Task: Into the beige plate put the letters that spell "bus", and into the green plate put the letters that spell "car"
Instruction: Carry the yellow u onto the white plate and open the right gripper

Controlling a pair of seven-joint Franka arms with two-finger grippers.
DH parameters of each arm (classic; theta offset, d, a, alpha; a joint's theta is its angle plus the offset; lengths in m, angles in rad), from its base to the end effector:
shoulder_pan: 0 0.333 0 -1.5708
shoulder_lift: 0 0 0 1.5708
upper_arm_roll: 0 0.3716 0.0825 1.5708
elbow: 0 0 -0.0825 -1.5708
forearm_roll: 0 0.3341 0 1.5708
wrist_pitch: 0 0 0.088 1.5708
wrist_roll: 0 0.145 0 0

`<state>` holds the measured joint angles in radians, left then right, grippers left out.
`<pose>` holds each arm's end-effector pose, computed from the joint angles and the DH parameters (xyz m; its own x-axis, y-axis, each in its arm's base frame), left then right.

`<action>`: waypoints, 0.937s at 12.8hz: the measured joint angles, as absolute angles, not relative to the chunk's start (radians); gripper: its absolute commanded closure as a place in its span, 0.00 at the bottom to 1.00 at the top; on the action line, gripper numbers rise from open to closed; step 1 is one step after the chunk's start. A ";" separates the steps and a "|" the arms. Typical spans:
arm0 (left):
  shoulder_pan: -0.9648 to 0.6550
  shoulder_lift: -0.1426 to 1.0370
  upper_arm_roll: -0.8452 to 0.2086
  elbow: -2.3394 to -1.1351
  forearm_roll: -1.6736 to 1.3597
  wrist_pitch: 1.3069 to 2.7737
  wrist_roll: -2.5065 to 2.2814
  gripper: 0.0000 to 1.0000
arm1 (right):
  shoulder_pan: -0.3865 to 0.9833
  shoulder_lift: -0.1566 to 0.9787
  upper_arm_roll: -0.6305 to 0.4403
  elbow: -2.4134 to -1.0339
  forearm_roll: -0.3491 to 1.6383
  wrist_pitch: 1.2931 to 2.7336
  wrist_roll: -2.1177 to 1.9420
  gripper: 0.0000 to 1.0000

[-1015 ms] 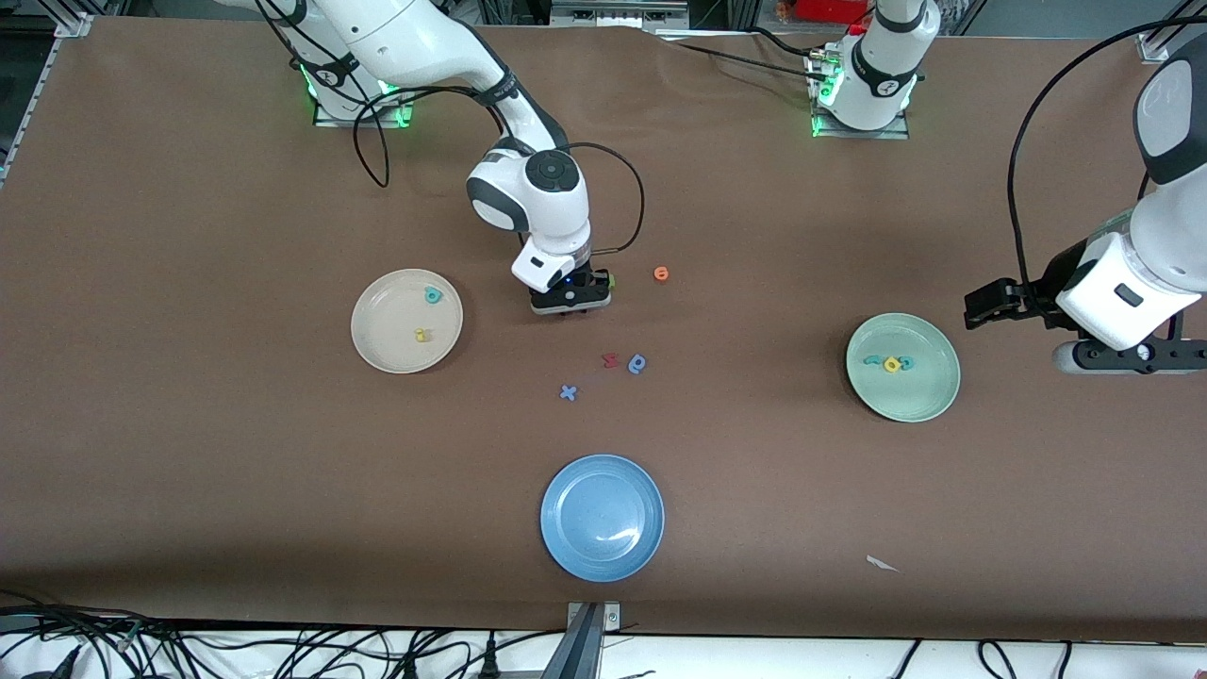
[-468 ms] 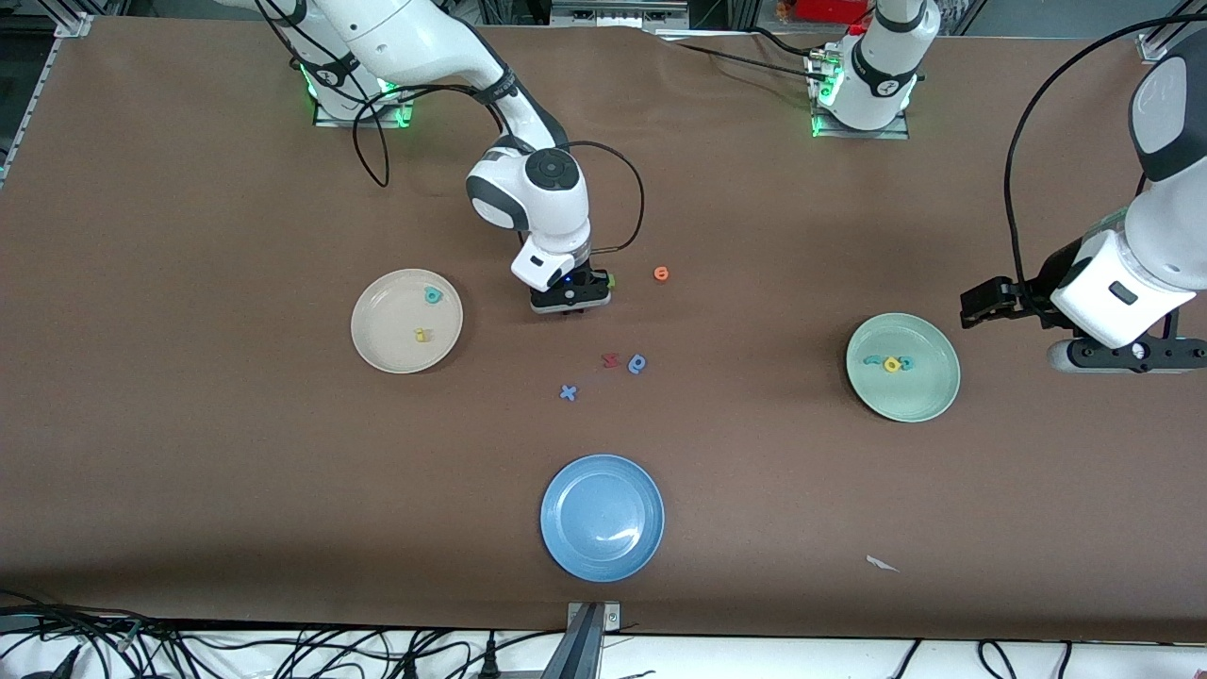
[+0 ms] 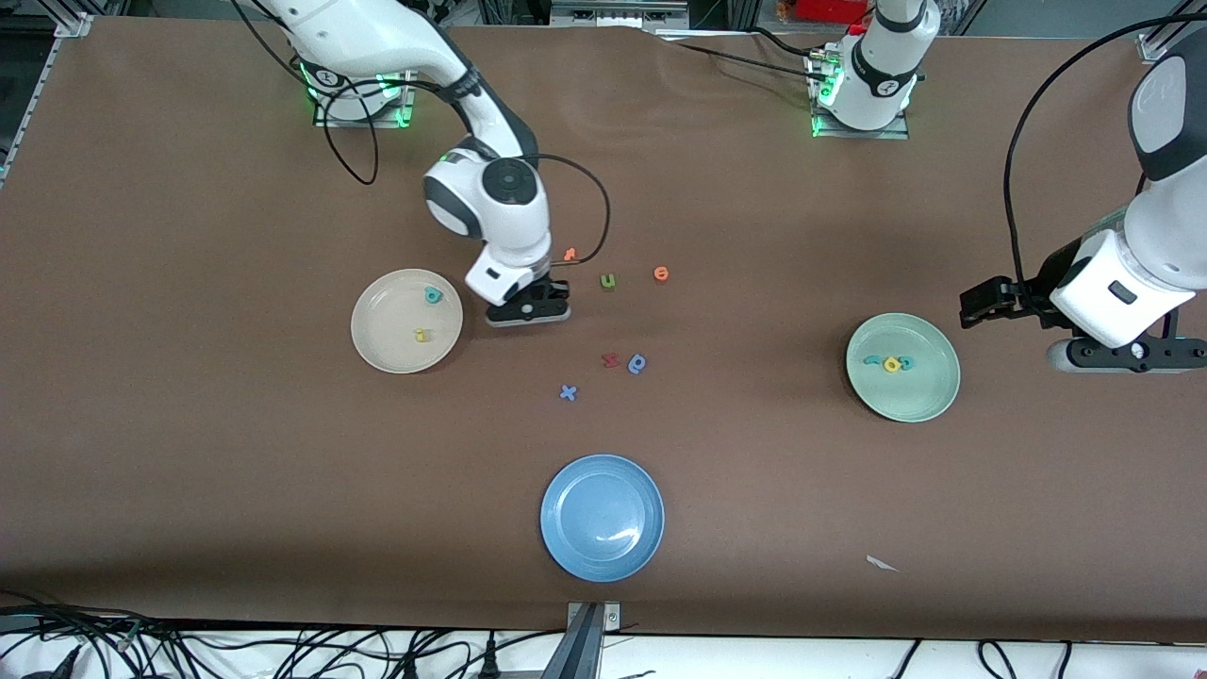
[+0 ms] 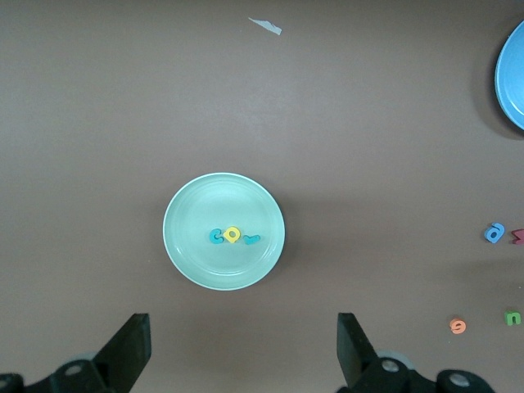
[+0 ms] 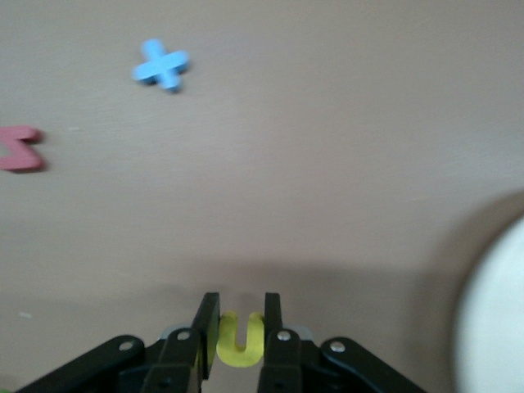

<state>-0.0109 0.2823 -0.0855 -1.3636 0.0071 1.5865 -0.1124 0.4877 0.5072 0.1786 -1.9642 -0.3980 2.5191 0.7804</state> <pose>0.5991 -0.0491 0.5746 0.9980 0.0180 -0.0599 0.0187 -0.9998 0.0100 0.4962 0.3731 0.2711 0.9728 0.1818 0.1439 0.1707 -0.9816 0.0860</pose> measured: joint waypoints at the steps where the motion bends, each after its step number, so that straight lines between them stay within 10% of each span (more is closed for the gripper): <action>1: -0.011 0.282 -0.085 -1.364 0.007 1.586 -0.112 0.00 | 0.447 0.466 0.185 -1.992 -0.398 2.485 0.709 0.87; 9: -0.010 0.282 -0.083 -1.363 0.007 1.587 -0.112 0.00 | 0.227 0.316 0.192 -2.123 -0.398 2.411 0.374 0.79; 11: -0.010 0.282 -0.083 -1.363 0.007 1.587 -0.112 0.00 | 0.225 0.316 0.195 -2.129 -0.396 2.413 0.373 0.07; 12: -0.010 0.282 -0.083 -1.363 0.007 1.587 -0.112 0.00 | 0.225 0.316 0.197 -2.131 -0.384 2.414 0.375 0.00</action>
<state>-0.0102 0.2823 -0.0832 -1.3632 0.0071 1.5865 -0.1124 0.2254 0.3163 0.1970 -2.1311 -0.3843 2.4143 0.3750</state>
